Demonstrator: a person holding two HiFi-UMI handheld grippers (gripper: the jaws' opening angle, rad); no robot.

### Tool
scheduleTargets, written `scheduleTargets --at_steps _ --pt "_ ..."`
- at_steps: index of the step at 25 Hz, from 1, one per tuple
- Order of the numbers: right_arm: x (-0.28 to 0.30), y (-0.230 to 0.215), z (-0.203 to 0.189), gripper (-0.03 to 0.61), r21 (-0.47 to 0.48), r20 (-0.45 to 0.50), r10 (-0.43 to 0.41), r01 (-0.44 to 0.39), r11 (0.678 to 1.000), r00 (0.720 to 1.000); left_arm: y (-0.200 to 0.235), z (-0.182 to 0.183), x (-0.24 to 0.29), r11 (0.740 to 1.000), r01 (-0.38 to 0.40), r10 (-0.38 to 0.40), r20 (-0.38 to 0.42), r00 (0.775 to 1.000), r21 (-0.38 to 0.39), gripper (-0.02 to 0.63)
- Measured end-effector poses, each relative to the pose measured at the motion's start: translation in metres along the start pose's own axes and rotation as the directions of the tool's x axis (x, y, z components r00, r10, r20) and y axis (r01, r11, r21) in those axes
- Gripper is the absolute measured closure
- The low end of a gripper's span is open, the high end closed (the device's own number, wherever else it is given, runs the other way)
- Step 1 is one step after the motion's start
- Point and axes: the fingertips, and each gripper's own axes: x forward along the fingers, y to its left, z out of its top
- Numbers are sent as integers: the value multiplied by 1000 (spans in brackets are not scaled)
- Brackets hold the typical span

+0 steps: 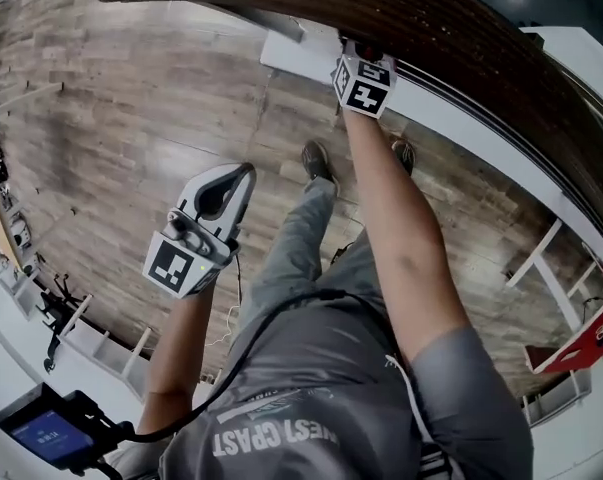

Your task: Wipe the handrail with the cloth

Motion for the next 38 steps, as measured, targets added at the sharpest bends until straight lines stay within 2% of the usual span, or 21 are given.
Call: scheduleTargets --at_steps 2,4,8,10,12,14,16,18,19,20,21,22,23,24,25,26,27,30,32,35,38 --pt "7 5 -5 520 -48 -10 17 -18 999 1000 23 0 -1 1000 19 -19 -3 1000 -2 614" --pt "-13 -26 -8 520 -61 3 -17 17 998 1000 20 2 2 999 39 -39 -11 999 9 614" --pt "-90 -153 -10 520 -100 42 -151 154 983 988 -10 20 18 997 71 -71 24 997 19 614" --pt "-129 -232 -12 520 -111 41 -242 245 963 969 -14 21 27 997 73 -73 11 997 21 614" --pt "-169 -313 -16 520 -85 30 -352 354 931 935 -16 22 36 997 77 -77 9 997 20 614" --pt "-210 -389 -23 520 -54 9 -465 465 884 885 -20 18 45 997 77 -77 -1 997 18 614" --pt "-250 -450 -33 518 -8 -44 -583 583 812 811 -27 21 57 996 88 -89 15 996 15 614" --pt "-292 -485 -47 520 65 -136 -667 679 732 732 -38 27 70 995 96 -96 22 995 18 614" --pt "-308 -482 -54 518 83 -172 -659 677 731 733 -45 33 76 995 100 -101 27 995 19 614" --pt "-318 -461 -55 518 61 -182 -609 627 776 772 -50 42 83 994 107 -107 35 994 18 614" --pt "-321 -417 -46 518 -4 -173 -521 529 849 836 -53 52 89 994 113 -113 44 993 15 614" --pt "-319 -354 -26 520 -97 -150 -398 387 917 905 -55 62 95 993 118 -118 52 992 13 614" --pt "-313 -279 4 520 -198 -115 -246 221 955 962 -55 72 100 993 122 -122 64 990 12 614" --pt "-305 -202 37 518 -302 -71 -87 62 951 994 -55 81 103 992 124 -124 75 989 12 614" --pt "-295 -133 70 520 -402 -31 53 -61 913 998 -54 88 104 992 124 -125 85 988 14 614" --pt "-281 -79 96 520 -480 -17 150 -139 866 989 -54 94 104 992 124 -125 93 988 17 614" --pt "-262 -41 112 520 -511 -30 198 -185 839 980 -53 96 102 992 124 -125 99 987 19 614" --pt "-181 22 129 518 -473 -34 242 -229 851 970 -50 92 95 993 118 -120 100 988 27 614" --pt "-139 20 122 518 -458 -35 201 -195 867 979 -49 86 90 993 113 -116 94 989 34 614" --pt "-142 -41 113 518 -418 -31 70 -77 905 997 -49 83 85 991 122 -126 88 988 50 614" --pt "-199 -135 115 518 -409 26 -108 109 906 994 -55 88 77 988 140 -146 92 985 64 614"
